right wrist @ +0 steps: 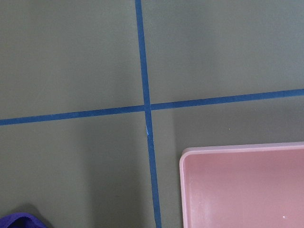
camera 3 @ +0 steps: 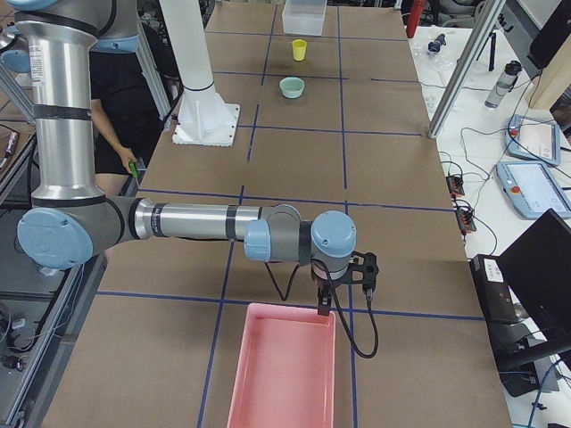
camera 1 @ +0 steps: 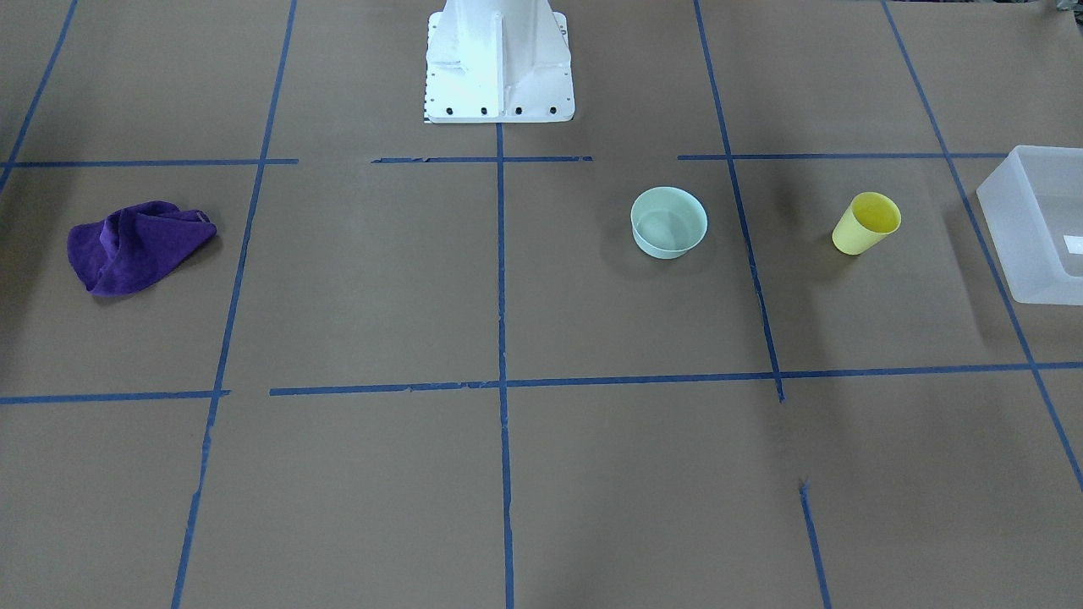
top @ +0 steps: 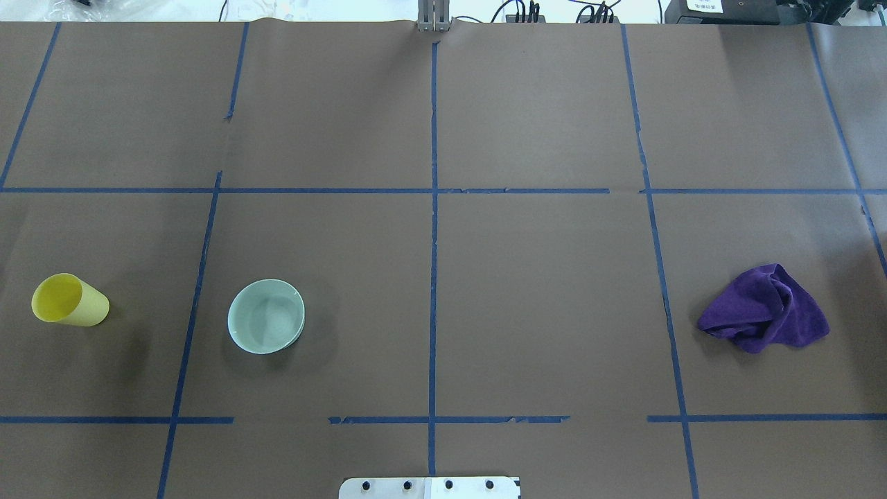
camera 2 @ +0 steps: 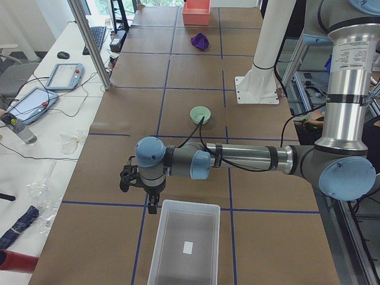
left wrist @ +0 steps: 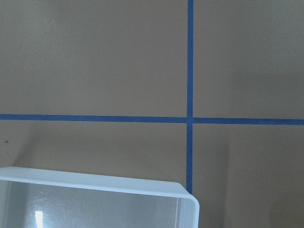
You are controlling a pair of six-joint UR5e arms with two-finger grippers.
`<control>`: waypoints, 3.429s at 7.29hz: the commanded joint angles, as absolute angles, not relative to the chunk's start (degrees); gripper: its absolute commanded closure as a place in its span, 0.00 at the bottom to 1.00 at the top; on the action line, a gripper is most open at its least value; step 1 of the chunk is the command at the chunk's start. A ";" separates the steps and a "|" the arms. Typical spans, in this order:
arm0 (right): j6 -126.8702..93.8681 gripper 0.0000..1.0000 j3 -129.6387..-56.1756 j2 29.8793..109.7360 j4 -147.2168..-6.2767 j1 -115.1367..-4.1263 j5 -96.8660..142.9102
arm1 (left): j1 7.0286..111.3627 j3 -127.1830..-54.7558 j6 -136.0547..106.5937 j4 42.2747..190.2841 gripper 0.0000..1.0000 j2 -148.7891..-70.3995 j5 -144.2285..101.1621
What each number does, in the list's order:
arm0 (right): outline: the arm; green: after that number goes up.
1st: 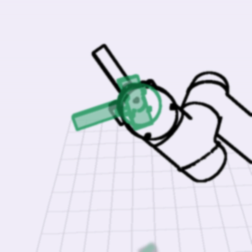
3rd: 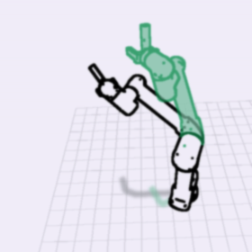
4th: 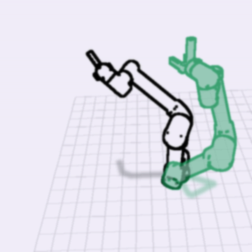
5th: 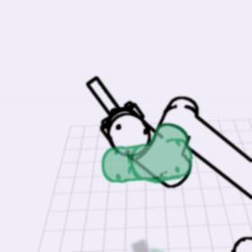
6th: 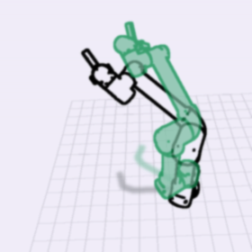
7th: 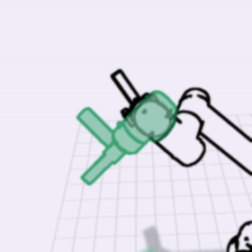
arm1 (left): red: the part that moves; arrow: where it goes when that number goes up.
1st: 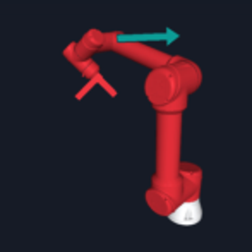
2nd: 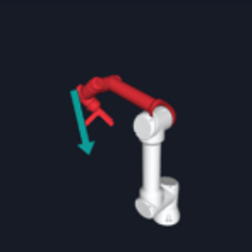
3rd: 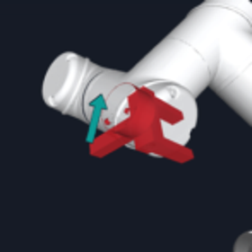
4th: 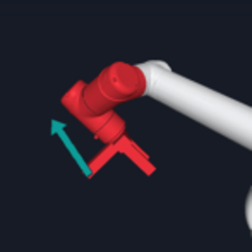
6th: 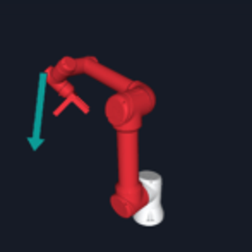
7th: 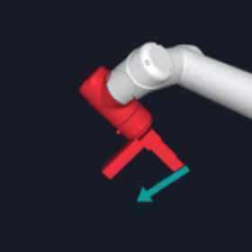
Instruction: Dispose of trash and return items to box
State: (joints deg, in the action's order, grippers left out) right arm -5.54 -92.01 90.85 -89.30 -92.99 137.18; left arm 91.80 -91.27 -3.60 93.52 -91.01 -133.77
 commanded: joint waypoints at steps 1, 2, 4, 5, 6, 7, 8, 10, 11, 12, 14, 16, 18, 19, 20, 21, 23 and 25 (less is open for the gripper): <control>-5.54 0.00 -92.02 90.88 -89.30 -92.99 137.11 | 91.76 -91.58 -3.60 93.52 0.00 -91.23 -133.77; -5.54 0.00 -92.11 90.88 -89.30 -92.99 137.28 | 92.11 -92.89 -3.26 93.86 0.00 -91.23 -134.20; -5.54 0.00 -92.63 90.97 -89.38 -92.99 137.64 | 91.94 -94.92 -3.60 94.39 0.00 -92.10 -138.49; -5.54 0.00 -92.72 90.97 -89.30 -92.99 137.55 | 90.19 -95.79 -3.60 95.61 0.00 -95.68 -138.78; -5.54 0.00 -92.72 90.97 -89.38 -92.99 137.55 | 88.96 -96.84 -4.65 95.62 0.00 -94.58 -138.69; -5.62 0.00 -92.72 90.88 -89.38 -92.99 137.64 | 87.55 -98.33 -4.22 96.23 0.00 -94.40 -138.87; -5.62 0.00 -93.07 90.97 -89.30 -92.99 137.64 | 87.54 -97.83 -3.78 98.76 0.00 -94.13 -139.74; -5.63 0.00 -93.52 90.97 -89.38 -92.99 137.55 | 85.10 -98.17 -6.74 103.76 0.00 -89.67 -143.61; -5.63 0.00 -93.34 90.97 -89.30 -92.90 137.55 | 82.12 -99.39 -15.12 108.67 0.00 -87.91 -141.18; -5.63 0.00 -93.43 90.44 -88.95 -92.81 137.29 | 76.70 -102.62 -26.17 116.81 0.00 -83.11 -136.11; -5.62 0.00 -93.17 90.17 -88.68 -92.46 137.28 | 66.58 -103.36 -42.99 134.31 0.00 -76.05 -131.35; -5.62 0.00 -93.25 90.70 -88.42 -92.46 137.29 | 59.35 -103.80 -50.35 139.30 0.00 -74.36 -126.86; -6.06 0.00 -93.51 90.35 -88.42 -92.11 137.29 | 54.95 -103.10 -52.90 139.31 0.00 -74.27 -122.63; -8.24 0.00 -93.52 90.26 -88.42 -92.02 137.29 | 54.32 -102.49 -52.91 139.31 0.00 -74.27 -122.35; -8.61 0.00 -93.95 90.18 -88.33 -91.85 137.29 | 53.45 -102.48 -52.74 139.31 0.00 -74.27 -122.34; -8.96 0.00 -94.13 90.18 -87.98 -91.50 137.20 | 51.52 -102.31 -52.82 139.22 0.00 -74.27 -122.34; -9.23 0.00 -94.13 89.91 -87.98 -91.41 137.20 | 50.54 -101.35 -52.74 139.22 0.04 -74.27 -122.08; -9.23 0.00 -94.22 89.91 -87.98 -91.06 137.20 | 50.54 -100.64 -52.73 139.22 0.40 -74.27 -120.59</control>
